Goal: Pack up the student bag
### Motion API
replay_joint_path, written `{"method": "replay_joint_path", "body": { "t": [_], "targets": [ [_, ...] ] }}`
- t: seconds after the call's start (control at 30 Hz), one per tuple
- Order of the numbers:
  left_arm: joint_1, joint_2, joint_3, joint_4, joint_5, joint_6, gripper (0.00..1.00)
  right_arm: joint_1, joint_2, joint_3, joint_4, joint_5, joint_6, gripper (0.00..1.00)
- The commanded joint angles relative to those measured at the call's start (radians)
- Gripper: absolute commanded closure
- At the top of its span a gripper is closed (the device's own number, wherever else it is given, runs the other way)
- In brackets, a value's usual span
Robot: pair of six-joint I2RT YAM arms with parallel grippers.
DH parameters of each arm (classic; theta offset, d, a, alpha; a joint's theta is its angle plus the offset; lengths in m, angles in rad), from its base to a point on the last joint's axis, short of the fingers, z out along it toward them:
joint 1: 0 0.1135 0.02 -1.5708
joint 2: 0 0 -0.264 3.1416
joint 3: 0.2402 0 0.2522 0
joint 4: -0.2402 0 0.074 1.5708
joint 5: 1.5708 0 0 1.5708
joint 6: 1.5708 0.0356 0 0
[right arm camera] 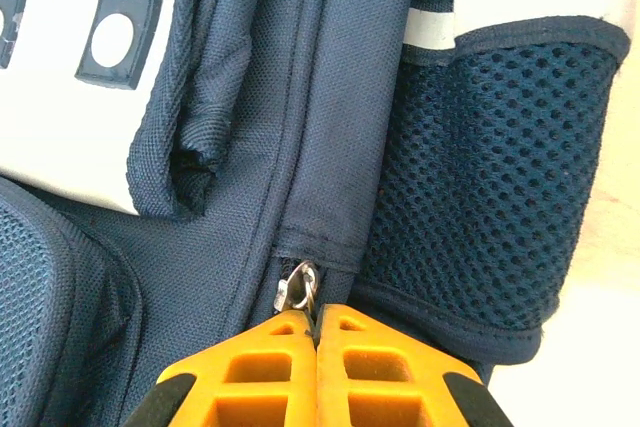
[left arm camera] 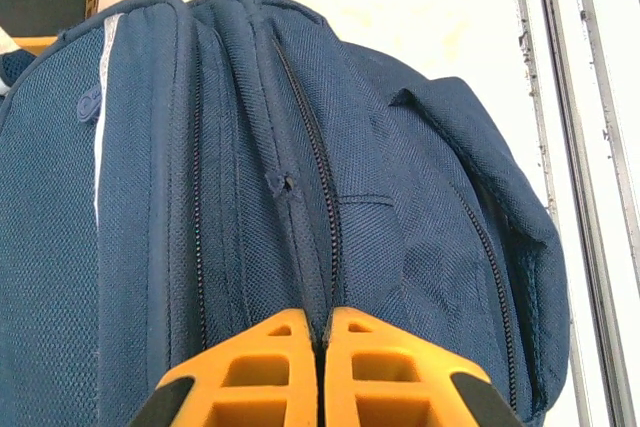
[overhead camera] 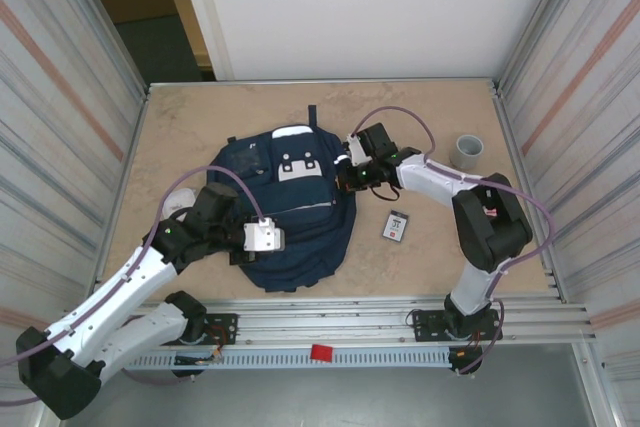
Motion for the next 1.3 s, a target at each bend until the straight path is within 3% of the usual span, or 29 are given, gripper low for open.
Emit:
{"method": "replay_joint_path", "body": {
  "t": [0.0, 0.23, 0.27, 0.3, 0.33, 0.4, 0.47, 0.53, 0.6, 0.8, 1.1, 1.27],
  "targets": [
    [-0.005, -0.037, -0.006, -0.137, 0.103, 0.021, 1.00, -0.050, 0.050, 0.082, 0.121, 0.072, -0.034, 1.00],
    [-0.004, -0.046, -0.015, -0.130, 0.079, 0.011, 1.00, -0.066, 0.079, 0.145, 0.114, 0.092, -0.037, 1.00],
    [-0.004, -0.054, -0.018, -0.112, 0.059, -0.002, 0.95, -0.064, 0.068, 0.139, 0.109, 0.092, -0.032, 0.98],
    [-0.003, -0.063, -0.024, -0.092, 0.037, -0.014, 0.91, -0.062, 0.055, 0.123, 0.105, 0.086, -0.023, 0.88],
    [-0.003, -0.068, -0.029, -0.074, 0.016, -0.026, 0.85, -0.059, 0.036, 0.102, 0.109, 0.084, -0.013, 0.78],
    [-0.003, -0.078, -0.026, -0.052, -0.011, -0.054, 0.55, -0.053, -0.029, 0.028, 0.131, 0.072, 0.022, 0.59],
    [-0.003, -0.081, -0.005, -0.050, -0.005, -0.085, 0.33, -0.052, -0.109, -0.055, 0.155, 0.050, 0.059, 0.49],
    [-0.007, -0.070, 0.029, -0.051, 0.049, -0.137, 0.24, -0.046, -0.193, -0.124, 0.161, 0.040, 0.087, 0.45],
    [-0.018, -0.041, 0.059, -0.021, 0.041, -0.203, 0.23, -0.029, -0.294, -0.187, 0.151, 0.052, 0.091, 0.44],
    [-0.105, 0.101, 0.115, 0.115, -0.151, -0.322, 0.21, 0.034, -0.519, -0.316, 0.155, 0.187, 0.059, 0.43],
    [-0.154, 0.361, 0.208, 0.191, -0.152, -0.330, 0.23, 0.052, -0.655, -0.392, 0.162, 0.211, 0.053, 0.42],
    [-0.167, 0.472, 0.221, 0.207, -0.229, -0.288, 0.24, 0.069, -0.702, -0.429, 0.200, 0.236, 0.061, 0.42]
  ]
}}
